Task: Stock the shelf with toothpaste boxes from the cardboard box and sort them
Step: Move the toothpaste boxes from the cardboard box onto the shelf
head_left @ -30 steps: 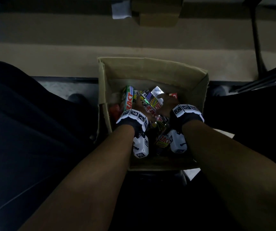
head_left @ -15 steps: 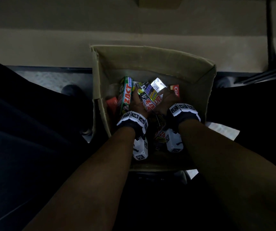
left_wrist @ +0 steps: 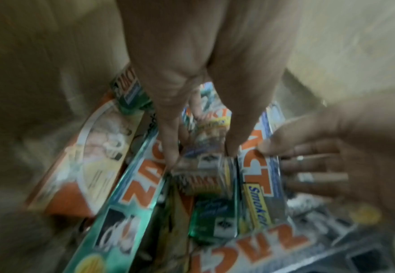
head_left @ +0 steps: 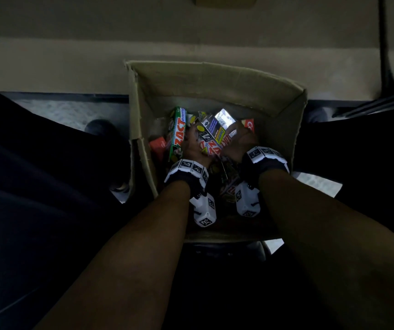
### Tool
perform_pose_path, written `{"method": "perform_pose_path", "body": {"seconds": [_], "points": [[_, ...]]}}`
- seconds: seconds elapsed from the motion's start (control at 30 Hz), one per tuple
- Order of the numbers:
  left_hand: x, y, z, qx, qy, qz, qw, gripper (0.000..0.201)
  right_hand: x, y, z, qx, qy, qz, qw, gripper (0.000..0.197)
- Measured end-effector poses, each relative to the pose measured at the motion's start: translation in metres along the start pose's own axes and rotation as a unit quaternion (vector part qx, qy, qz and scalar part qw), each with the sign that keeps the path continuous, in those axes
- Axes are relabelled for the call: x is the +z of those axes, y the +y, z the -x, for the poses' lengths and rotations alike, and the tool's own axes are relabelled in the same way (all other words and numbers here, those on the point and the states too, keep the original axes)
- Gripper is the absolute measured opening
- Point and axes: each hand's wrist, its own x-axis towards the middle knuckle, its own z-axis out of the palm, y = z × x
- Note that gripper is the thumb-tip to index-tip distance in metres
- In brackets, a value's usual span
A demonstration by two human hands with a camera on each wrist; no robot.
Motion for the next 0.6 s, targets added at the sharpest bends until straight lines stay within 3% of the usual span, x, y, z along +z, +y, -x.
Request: {"method": "perform_pose_path", "body": {"seconds": [0.1,0.37,0.6], "points": [[0.0,-0.013,-0.012,-0.008,-0.046,0.016,0.999,0.116,-0.005,-0.005,0.004,-0.041,0.004,-0.026,0.999,0.054],[-0.045,0.038,0.021,-0.027,-0.113,0.061,0.991,0.116,-0.021,-0.026,0.032,-0.127,0.018,-0.108,0.986,0.054],[-0.069,0.048,0.042,0.025,-0.102,0.032,0.994,0.124,-0.026,-0.033,0.061,-0.185,0.049,-0.185,0.964,0.057]]}}
